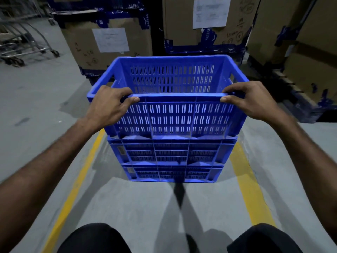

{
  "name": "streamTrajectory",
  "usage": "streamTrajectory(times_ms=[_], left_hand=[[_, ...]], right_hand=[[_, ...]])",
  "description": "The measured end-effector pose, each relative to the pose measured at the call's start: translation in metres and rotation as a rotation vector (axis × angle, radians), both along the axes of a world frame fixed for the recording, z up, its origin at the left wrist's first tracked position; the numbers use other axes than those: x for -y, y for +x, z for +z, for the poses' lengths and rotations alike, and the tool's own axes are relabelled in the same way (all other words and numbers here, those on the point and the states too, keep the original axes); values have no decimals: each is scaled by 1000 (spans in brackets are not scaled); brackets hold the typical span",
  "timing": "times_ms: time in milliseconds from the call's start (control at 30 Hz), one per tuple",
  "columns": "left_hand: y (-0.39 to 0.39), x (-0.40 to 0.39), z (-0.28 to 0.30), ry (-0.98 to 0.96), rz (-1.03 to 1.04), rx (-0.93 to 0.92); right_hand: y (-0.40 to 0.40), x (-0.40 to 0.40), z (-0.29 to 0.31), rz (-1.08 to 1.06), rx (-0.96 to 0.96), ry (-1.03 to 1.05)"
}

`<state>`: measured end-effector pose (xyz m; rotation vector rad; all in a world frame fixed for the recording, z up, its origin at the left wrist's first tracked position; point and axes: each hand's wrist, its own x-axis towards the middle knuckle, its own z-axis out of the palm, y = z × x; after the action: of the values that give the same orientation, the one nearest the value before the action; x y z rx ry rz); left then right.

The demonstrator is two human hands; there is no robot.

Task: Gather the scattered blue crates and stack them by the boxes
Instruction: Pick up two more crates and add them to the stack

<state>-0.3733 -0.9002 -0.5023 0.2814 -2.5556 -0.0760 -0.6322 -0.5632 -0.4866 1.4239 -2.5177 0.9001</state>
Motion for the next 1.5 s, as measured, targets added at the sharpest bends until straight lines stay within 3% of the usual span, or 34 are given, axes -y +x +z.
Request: streamTrajectory(times_ms=[267, 433, 700, 900, 1067, 1500], left_hand=[[6, 7, 14, 214, -30, 49], [-1, 26, 40, 205, 87, 58], [-48, 84, 42, 240, 294, 318], [-48, 90, 38, 368, 281, 407], [-44, 97, 33, 345, 321, 493], [-46, 97, 30, 324, 325, 478]], right_hand=[[4, 1, 14, 7, 70, -11], [-11, 19, 26, -113, -28, -12], [-63, 63, 22, -220, -18, 374], [-75, 60, 21, -261, -7, 457], [-73, 58, 21, -270, -11, 480], [-72, 64, 21, -300, -21, 496]])
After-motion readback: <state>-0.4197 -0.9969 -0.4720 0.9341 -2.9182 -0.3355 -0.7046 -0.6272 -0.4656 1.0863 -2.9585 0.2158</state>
